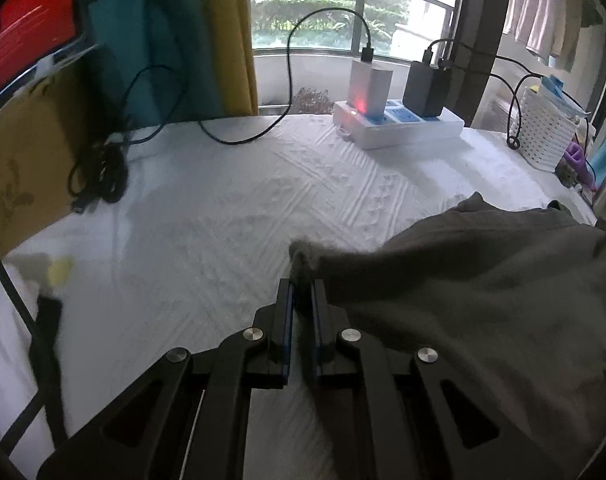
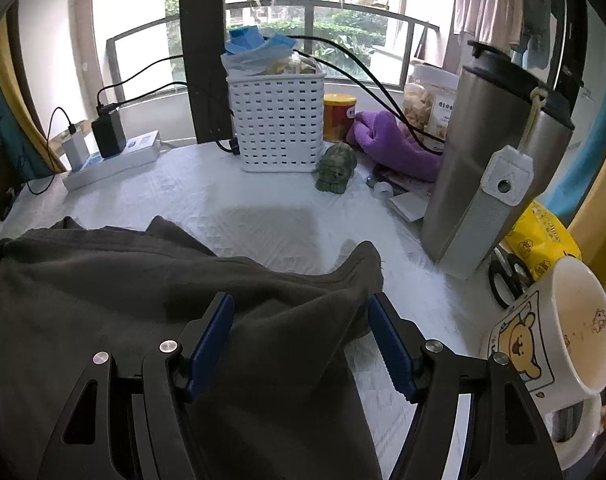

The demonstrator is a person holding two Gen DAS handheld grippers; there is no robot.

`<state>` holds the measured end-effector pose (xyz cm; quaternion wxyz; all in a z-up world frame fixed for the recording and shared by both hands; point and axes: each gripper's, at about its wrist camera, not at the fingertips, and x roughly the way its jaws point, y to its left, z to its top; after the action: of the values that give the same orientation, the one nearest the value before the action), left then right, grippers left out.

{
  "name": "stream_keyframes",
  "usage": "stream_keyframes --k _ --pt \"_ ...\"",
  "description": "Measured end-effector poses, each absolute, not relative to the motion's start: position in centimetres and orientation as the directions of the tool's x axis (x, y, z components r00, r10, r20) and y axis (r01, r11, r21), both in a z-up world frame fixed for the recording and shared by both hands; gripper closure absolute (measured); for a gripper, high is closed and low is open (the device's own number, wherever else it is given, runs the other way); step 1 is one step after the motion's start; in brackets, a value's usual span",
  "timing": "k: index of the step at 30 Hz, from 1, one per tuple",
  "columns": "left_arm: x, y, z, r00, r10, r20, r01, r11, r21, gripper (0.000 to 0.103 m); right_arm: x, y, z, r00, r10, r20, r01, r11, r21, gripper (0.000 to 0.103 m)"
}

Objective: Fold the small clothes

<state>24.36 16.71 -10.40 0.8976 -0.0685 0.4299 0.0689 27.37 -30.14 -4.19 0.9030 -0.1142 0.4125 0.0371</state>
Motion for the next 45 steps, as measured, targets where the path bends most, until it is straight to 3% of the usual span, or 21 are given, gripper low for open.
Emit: stream_keyframes --k 2,4,6,11,15,45 --pt "23.5 16.9 -10.0 0.624 0.061 -0.779 -0.190 0.979 -0.075 0.094 27.0 -30.1 -3.9 0.660 -0.026 -0.751 -0.163 0.971 -0.177 0.031" --pt "22.2 16.9 -9.3 0.633 0.049 -0.772 -0.195 0.976 -0.098 0.074 26.4 -30.1 -3.6 0.666 -0.026 -0.745 -0.162 0.970 -0.179 0.031" --pt "21.0 16.9 -8.8 0.648 0.036 -0.761 -0.197 0.973 -0.121 0.062 25.8 -30.2 -3.2 0.673 -0.028 -0.739 -0.159 0.970 -0.182 0.031" --pt "18.4 15.7 -7.7 0.673 0.012 -0.740 -0.174 0.975 -0.142 0.060 23.9 -30.7 -2.1 0.691 -0.039 -0.721 -0.143 0.971 -0.190 0.031" --pt "16.2 14.7 -7.3 0.688 -0.011 -0.726 -0.153 0.975 -0.160 0.048 21.8 -31.6 -1.4 0.701 -0.049 -0.712 -0.124 0.974 -0.189 0.031" --pt "5.3 9.5 -7.3 0.721 -0.092 -0.686 -0.058 0.980 -0.192 0.044 8.2 -35.6 -2.0 0.704 -0.066 -0.707 -0.060 0.987 -0.151 0.031"
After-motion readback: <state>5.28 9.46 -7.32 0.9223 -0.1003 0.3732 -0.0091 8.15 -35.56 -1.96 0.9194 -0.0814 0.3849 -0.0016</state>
